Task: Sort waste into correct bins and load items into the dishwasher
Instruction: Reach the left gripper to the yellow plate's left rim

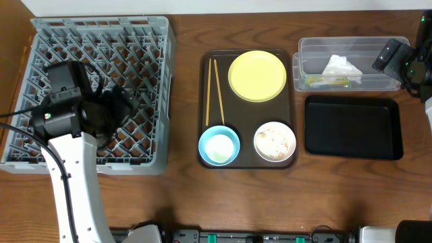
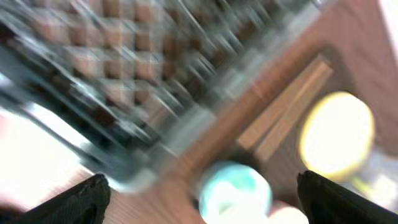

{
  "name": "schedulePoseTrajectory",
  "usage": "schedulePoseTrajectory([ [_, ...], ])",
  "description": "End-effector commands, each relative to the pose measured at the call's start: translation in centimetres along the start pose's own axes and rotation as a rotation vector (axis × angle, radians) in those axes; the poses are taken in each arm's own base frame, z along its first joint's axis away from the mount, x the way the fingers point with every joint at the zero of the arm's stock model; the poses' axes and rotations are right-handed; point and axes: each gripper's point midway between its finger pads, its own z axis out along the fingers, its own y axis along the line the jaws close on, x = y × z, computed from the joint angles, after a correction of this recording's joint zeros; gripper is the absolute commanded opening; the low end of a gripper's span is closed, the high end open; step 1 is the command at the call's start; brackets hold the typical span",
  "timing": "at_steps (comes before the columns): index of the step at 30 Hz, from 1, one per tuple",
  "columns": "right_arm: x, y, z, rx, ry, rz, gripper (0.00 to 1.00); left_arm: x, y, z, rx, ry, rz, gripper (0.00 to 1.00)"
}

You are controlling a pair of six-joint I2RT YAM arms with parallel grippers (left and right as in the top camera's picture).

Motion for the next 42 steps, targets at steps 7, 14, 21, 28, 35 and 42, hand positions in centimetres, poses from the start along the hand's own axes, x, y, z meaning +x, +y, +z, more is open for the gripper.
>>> schedulePoseTrajectory([
  [7,-0.1,-0.4,-0.1,0.010,-0.003,0.017,0.99,11.0,-14.6,-2.8,0.625,0.309,0.534,0.98],
  [14,-0.1,-0.4,-0.1,0.010,-0.003,0.017,0.99,11.9,-17.5,-0.6,0.191,0.218,0.752,0.98],
  [21,-0.1,-0.4,-0.1,0.010,-0.003,0.017,0.99,8.4,-22.7,3.8,0.124,0.101,0.762,0.98],
  [28,-0.1,-0.4,-0.1,0.010,-0.003,0.017,0.99,8.6,-26.0,8.9,0.155,0.088,0.691,0.98],
  [35,-0.1,-0.4,-0.1,0.010,-0.003,0.017,0.99,10.9,-25.8,19.1,0.059,0.178,0.714,0.80],
  [42,-0.1,-0.4,-0.1,0.010,-0.003,0.017,0.99,9.0,-23.0,25.1,-0.025,0.234,0.622,0.80],
])
